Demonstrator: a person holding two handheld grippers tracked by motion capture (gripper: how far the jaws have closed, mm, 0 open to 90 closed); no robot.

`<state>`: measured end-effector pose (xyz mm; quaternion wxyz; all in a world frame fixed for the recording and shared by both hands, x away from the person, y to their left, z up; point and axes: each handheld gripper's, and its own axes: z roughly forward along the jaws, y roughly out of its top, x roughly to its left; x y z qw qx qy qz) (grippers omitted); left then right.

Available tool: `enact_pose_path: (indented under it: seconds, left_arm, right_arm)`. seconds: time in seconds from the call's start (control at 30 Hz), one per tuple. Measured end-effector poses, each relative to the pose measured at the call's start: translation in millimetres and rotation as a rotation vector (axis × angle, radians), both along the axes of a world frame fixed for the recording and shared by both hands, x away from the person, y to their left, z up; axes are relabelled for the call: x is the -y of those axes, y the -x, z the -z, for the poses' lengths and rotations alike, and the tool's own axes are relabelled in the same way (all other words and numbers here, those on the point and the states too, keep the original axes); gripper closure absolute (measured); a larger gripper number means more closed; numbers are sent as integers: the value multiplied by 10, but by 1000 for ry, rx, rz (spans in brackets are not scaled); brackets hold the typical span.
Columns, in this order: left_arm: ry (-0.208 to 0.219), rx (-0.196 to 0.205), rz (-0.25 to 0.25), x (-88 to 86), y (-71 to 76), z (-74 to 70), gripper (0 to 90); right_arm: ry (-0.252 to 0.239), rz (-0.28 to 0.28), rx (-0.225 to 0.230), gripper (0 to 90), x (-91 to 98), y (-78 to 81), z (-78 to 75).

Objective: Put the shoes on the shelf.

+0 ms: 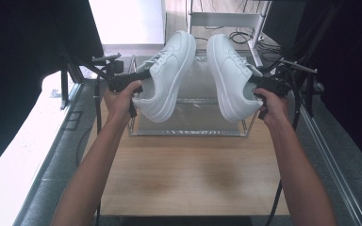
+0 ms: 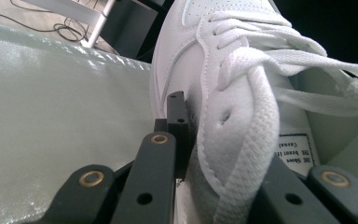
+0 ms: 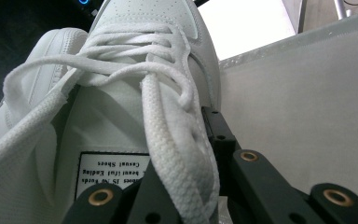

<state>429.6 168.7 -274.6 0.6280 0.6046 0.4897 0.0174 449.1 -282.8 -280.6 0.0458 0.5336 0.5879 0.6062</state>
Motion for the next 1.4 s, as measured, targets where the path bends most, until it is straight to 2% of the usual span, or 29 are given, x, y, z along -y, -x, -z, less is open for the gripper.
enact_pose_path:
  seconds: [0.17, 0.3, 0.53, 0.7, 0.9, 1.07, 1.2, 1.33, 1.4]
  left_arm:
    - [-17, -12, -10, 45, -68, -9, 836]
    - [-5, -21, -22, 48, -115, 6, 836]
    - [-24, -41, -56, 48, -199, 18, 836]
    - [-14, -62, -73, 65, -262, 45, 836]
    - [-43, -86, -115, 139, -370, 80, 835]
    - [-56, -96, -134, 211, -451, 100, 835]
    - [-89, -111, -164, 270, -528, 108, 833]
    - [-77, -133, -195, 299, -611, 125, 832]
    - [-86, -135, -209, 319, -652, 123, 832]
  right_arm:
    - [12, 8, -1, 863, -33, -45, -47]
    - [11, 14, 1, 863, -49, -75, -66]
    - [30, 28, -8, 863, -56, -128, -67]
    - [41, 33, -14, 862, -88, -177, -65]
    - [50, 53, -33, 863, -175, -290, -22]
    - [99, 59, -43, 863, -285, -413, -22]
    - [105, 67, -60, 863, -348, -507, 0]
    - [112, 89, -69, 863, -379, -585, -9]
    - [118, 96, -72, 862, -394, -618, -23]
